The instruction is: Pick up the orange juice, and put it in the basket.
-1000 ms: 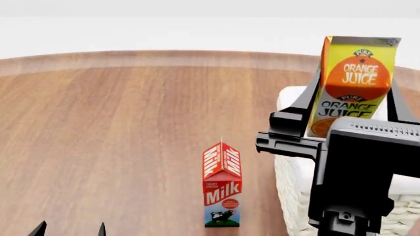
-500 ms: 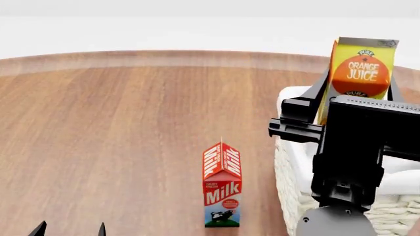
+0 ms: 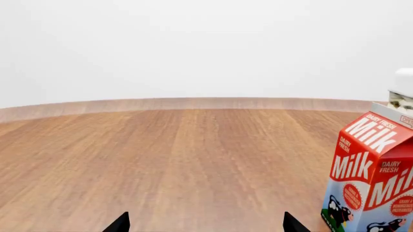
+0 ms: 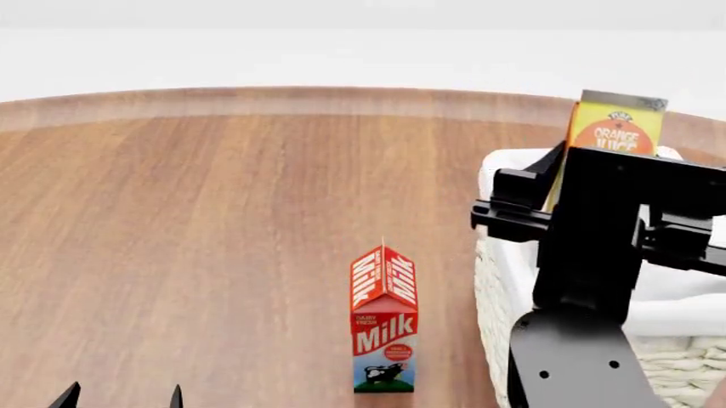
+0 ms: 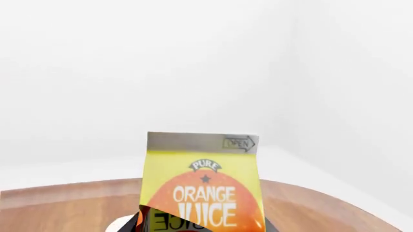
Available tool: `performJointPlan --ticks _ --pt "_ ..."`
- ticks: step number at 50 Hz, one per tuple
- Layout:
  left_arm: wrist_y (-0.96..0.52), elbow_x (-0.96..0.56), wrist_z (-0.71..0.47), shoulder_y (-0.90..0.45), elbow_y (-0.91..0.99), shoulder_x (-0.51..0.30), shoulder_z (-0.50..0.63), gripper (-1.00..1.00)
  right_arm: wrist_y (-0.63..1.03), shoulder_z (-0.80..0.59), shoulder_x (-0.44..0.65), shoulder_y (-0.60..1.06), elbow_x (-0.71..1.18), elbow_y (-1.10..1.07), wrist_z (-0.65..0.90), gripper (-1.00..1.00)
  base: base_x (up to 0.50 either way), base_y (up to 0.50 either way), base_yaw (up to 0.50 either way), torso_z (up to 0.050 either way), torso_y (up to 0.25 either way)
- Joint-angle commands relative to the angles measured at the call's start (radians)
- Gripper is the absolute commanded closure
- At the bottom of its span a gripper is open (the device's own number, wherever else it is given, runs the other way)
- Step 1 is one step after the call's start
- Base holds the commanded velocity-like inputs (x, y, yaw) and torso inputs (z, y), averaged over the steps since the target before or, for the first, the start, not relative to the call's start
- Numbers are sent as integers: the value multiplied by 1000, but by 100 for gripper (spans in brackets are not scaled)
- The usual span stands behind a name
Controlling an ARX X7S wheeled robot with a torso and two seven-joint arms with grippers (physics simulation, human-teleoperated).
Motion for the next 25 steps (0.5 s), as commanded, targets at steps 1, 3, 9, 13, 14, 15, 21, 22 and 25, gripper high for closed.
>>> performJointPlan --ticks 1,3,9,13,14,15,21,22,25 --pt "1 -2 -2 -1 0 -2 3 -100 2 -2 -5 45 -46 72 -5 100 0 0 0 0 0" --pt "1 -2 -3 -1 0 -2 3 -100 1 -3 -4 48 -47 76 -3 100 0 0 0 0 0" --pt "2 -3 -4 -1 -1 -3 4 -100 -21 -14 -2 56 -58 109 0 100 0 0 0 2 0" --pt "2 -4 -4 -2 -1 -4 5 -100 -27 -11 -3 62 -56 126 0 100 0 0 0 0 3" --pt "2 -4 -5 -2 -1 -4 6 -100 -27 -9 -3 63 -54 128 0 100 0 0 0 0 0" --pt "2 -4 -5 -2 -1 -4 6 -100 -27 -9 -3 63 -53 128 0 100 0 0 0 0 0" --pt "3 -5 -6 -2 -1 -5 7 -100 -22 -11 2 79 -59 144 5 100 0 0 0 0 0" --pt "3 -5 -6 -2 -1 -5 7 -100 -17 -9 3 85 -58 147 6 100 0 0 0 0 0" --pt "3 -6 -7 -2 -1 -5 8 -100 -20 -9 3 90 -58 156 7 100 0 0 0 0 3"
